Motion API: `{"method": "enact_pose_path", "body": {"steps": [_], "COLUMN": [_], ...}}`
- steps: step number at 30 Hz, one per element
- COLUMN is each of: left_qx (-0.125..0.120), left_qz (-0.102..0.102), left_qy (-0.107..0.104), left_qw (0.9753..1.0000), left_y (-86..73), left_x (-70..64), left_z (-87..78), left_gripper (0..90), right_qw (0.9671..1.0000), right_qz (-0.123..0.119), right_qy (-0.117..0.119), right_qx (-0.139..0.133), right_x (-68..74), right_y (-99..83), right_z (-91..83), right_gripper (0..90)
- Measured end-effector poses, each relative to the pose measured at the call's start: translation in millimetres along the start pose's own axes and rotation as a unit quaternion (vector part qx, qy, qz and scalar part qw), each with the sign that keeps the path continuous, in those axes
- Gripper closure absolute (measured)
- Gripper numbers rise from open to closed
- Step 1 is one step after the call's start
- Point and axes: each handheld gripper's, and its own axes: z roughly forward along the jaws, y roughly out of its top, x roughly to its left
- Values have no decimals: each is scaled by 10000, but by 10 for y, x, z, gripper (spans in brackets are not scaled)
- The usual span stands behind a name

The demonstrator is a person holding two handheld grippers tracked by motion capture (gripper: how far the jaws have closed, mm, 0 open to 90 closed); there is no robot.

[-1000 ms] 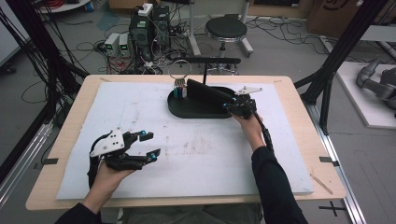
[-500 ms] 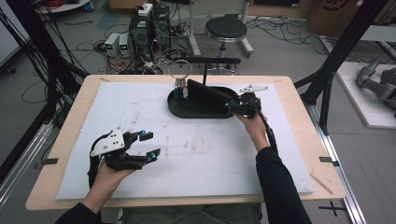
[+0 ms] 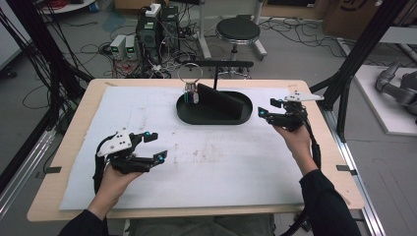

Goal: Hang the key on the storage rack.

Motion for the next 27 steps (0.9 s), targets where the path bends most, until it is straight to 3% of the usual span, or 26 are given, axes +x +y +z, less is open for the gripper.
{"method": "enact_pose_path", "body": {"steps": [5,11,17,21,27], "left_qx": [65,214,270,340,384], "left_qz": [-10,89,153,229,148], "left_qy": [134,414,732,920,1318], "left_qw": [9999,9989,9968,9949,9904], "left_y": [-17,-53,-81,-113,-159], "left_x": [50,119,188,203,221], "left_z": [-6,-47,-119,-169,-236], "left_gripper": [266,262,243,241,241], "right_qw": [9999,9995,9992,9991,9985], "right_qz": [49,219,252,305,264], "right_qy": [-14,72,15,-133,-456], "right_qx": [-89,-226,-305,-252,-130], "right_x": [68,156,224,211,153], "right_y": [-132,-360,-603,-750,-854], "right_z": [-272,-480,-551,-554,-554], "right_gripper": [308,288,285,285,285]}}
